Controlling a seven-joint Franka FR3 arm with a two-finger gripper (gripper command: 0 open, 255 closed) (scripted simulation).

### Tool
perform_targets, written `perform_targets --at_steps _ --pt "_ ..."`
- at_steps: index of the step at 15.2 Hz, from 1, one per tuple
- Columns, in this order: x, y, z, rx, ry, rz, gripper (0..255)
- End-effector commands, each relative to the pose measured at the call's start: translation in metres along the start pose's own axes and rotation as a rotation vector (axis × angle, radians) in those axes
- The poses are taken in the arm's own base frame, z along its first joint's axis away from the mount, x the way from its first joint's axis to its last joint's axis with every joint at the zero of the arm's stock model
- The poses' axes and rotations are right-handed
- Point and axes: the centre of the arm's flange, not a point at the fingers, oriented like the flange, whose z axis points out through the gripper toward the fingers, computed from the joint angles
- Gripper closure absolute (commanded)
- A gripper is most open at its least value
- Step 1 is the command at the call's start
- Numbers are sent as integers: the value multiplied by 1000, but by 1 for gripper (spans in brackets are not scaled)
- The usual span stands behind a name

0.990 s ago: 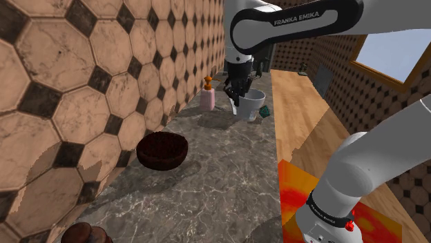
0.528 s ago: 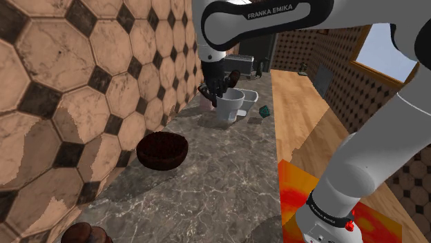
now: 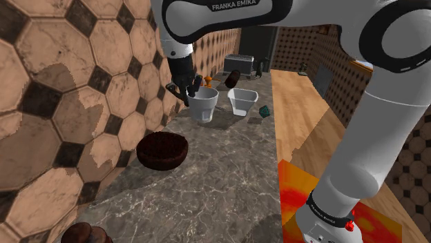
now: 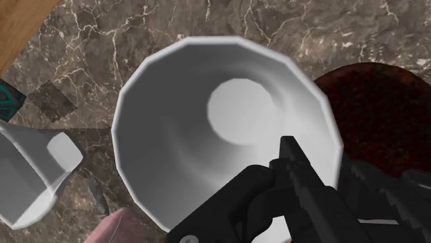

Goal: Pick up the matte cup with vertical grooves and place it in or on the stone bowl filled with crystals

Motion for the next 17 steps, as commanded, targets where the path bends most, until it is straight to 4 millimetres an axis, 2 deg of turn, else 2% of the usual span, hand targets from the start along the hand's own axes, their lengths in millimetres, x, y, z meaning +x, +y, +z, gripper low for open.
perform_targets --at_steps 1,11,17 --pt "11 -25 -3 1 0 2 255" --pt "67 -145 -35 1 0 2 255" --pt "68 -151 -3 1 0 2 255"
